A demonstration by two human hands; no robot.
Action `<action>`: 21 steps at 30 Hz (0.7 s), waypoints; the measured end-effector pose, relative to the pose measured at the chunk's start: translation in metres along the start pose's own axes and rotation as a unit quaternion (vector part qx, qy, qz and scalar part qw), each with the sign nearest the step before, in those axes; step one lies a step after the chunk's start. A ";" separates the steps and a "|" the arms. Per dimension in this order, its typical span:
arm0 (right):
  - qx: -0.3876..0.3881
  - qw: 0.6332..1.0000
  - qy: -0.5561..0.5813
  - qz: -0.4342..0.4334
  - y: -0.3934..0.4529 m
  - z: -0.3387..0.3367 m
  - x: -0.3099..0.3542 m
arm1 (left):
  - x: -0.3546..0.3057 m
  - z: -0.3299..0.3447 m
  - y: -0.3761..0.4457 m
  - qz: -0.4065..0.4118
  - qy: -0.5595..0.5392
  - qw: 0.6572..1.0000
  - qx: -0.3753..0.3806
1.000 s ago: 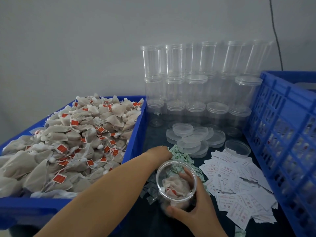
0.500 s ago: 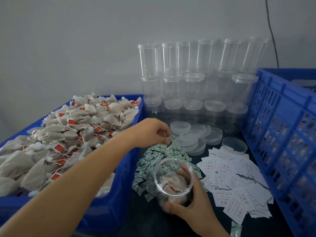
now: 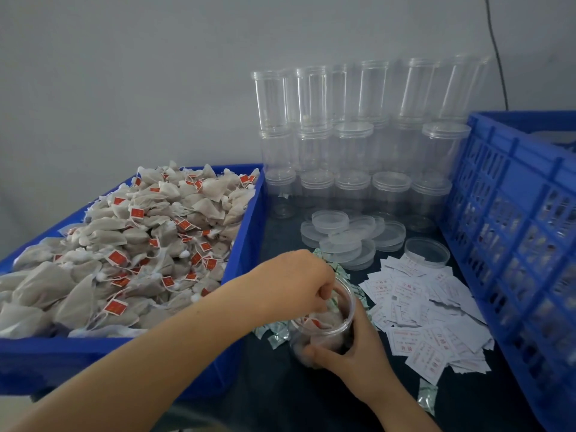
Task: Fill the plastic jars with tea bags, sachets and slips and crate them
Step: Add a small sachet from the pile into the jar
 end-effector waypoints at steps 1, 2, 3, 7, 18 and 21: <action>0.001 1.000 -0.001 -0.005 0.000 0.000 0.001 | -0.002 0.002 0.001 0.007 0.024 1.000 0.003; 0.000 1.000 -0.002 -0.008 0.001 0.000 0.001 | -0.005 0.003 0.001 0.016 0.047 0.999 0.008; -0.003 1.000 -0.002 -0.010 0.001 0.000 0.002 | -0.008 0.004 0.001 0.023 0.069 0.997 0.016; -0.011 1.000 -0.001 -0.011 0.002 0.001 0.000 | -0.019 0.012 0.002 0.056 0.139 0.986 0.067; -0.011 1.000 -0.004 -0.015 0.000 0.000 0.006 | -0.013 -0.004 0.013 0.044 -0.019 0.999 0.015; -0.029 0.999 -0.013 -0.019 -0.003 -0.007 0.017 | -0.004 -0.026 0.023 -0.036 -0.171 0.980 -0.099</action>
Point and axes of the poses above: each hand's wrist, its own y-axis towards the middle knuckle, its own z-axis out of the palm, x = y × z, the point moved 2 cm from there along y, towards the middle knuckle, and after that the axes turned 14 degrees about -x, right-handed, at the moved point
